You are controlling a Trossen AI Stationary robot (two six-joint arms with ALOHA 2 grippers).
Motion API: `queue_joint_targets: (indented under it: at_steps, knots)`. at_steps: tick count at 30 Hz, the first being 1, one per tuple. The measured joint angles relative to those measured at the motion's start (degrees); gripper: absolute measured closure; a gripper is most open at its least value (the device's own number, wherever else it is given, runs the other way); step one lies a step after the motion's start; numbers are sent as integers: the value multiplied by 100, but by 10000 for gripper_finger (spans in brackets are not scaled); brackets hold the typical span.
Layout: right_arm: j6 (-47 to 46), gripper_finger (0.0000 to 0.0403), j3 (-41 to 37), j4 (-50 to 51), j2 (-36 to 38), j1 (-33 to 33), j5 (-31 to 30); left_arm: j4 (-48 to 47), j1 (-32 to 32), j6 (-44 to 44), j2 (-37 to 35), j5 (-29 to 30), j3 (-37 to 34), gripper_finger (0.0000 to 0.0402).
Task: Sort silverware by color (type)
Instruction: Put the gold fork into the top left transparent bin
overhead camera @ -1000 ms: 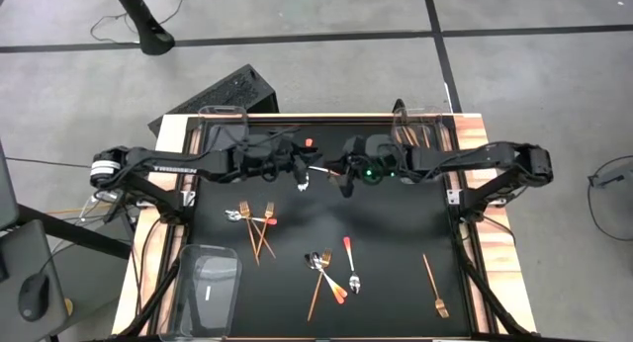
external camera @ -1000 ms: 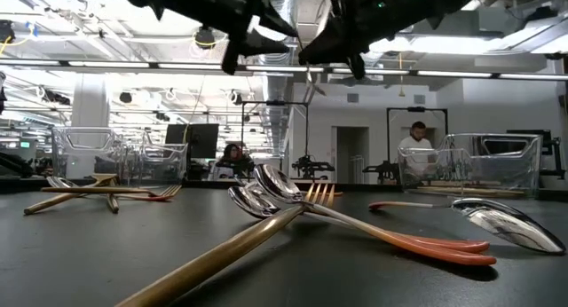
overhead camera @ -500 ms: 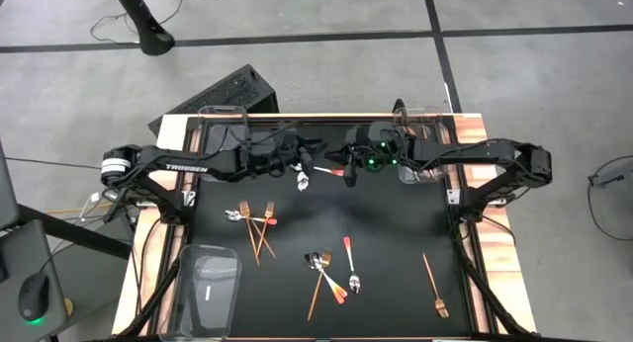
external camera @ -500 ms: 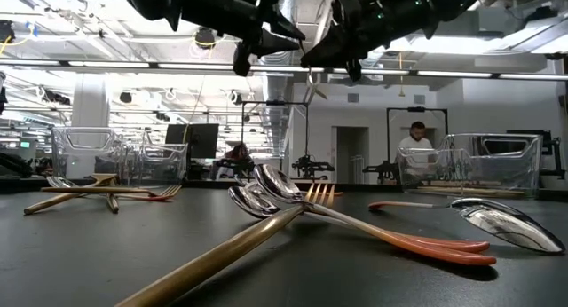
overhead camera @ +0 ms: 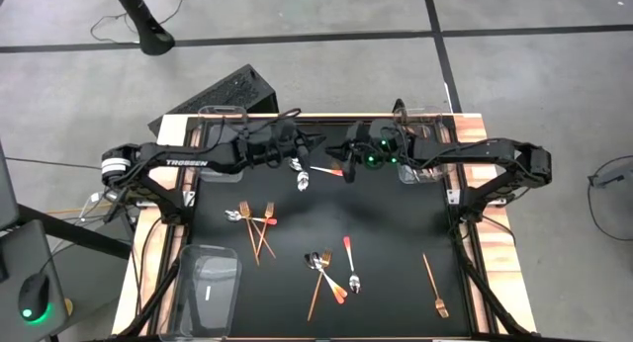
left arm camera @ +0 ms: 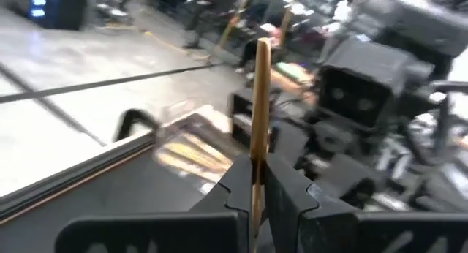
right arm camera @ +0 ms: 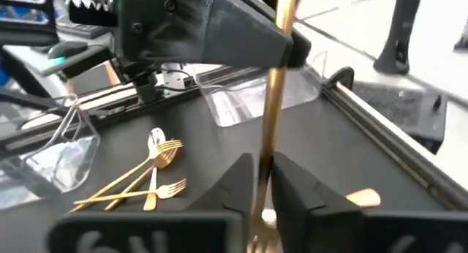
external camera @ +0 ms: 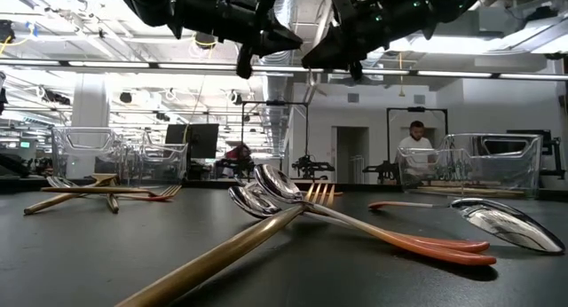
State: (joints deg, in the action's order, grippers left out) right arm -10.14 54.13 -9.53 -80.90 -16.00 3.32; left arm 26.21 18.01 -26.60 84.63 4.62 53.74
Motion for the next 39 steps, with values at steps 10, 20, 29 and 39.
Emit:
queue_joint_targets:
  at_steps: [10, 20, 29, 39]
  knots:
    - [-764, 210, 0, 492, 0, -396, 14, -5136, 1030, 449, -767, 891, 1426, 399]
    - [-817, 194, 2, 590, -382, -591, 189, -8645, 2867, 512, -678, 1842, 2016, 401]
    - [-1538, 192, 0, 883, -540, -574, 288, -8695, 3927, -239, -661, 1015, 1597, 361]
    - [-1599, 195, 0, 1261, -529, -458, 318, -8643, 4019, 23, -661, 174, 1486, 307]
